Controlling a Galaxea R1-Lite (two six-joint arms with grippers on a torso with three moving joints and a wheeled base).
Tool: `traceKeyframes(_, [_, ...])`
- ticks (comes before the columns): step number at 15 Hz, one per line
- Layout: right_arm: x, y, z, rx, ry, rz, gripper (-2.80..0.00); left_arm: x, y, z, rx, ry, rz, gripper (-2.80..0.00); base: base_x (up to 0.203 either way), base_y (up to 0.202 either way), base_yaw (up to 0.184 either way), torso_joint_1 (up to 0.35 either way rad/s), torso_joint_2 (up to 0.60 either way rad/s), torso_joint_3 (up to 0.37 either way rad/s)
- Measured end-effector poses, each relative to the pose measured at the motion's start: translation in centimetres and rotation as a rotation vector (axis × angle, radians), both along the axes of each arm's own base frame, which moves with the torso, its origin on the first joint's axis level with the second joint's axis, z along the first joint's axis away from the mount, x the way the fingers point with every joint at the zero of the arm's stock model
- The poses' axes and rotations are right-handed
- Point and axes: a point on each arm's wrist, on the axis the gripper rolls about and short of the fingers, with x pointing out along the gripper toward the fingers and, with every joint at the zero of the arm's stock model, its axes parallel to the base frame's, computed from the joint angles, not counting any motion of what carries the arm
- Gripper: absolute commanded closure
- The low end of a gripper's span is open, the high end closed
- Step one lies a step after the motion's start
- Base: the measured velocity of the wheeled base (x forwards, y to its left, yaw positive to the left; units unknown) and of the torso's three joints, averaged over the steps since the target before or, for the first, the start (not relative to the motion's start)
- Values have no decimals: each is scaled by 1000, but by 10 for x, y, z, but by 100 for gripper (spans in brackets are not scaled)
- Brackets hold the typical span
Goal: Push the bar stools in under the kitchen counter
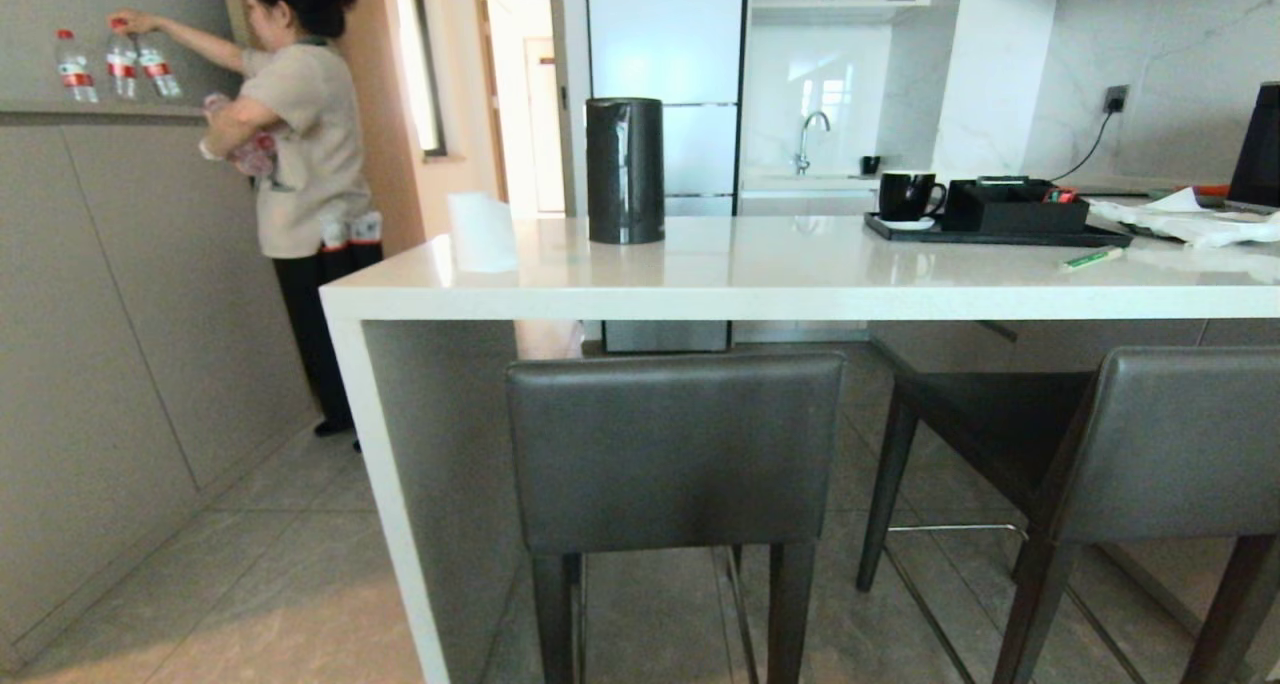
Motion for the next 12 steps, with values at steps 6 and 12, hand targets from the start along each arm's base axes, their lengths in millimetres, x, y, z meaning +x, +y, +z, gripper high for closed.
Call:
traceKeyframes(6, [0,0,0,-27,2,4,0,0,0,0,-13,0,4,0,0,0,0,0,0,0])
traceKeyframes(12, [0,0,0,-30,2,4,0,0,0,0,-9,0,3,0,-174,0,-2,4,3,3])
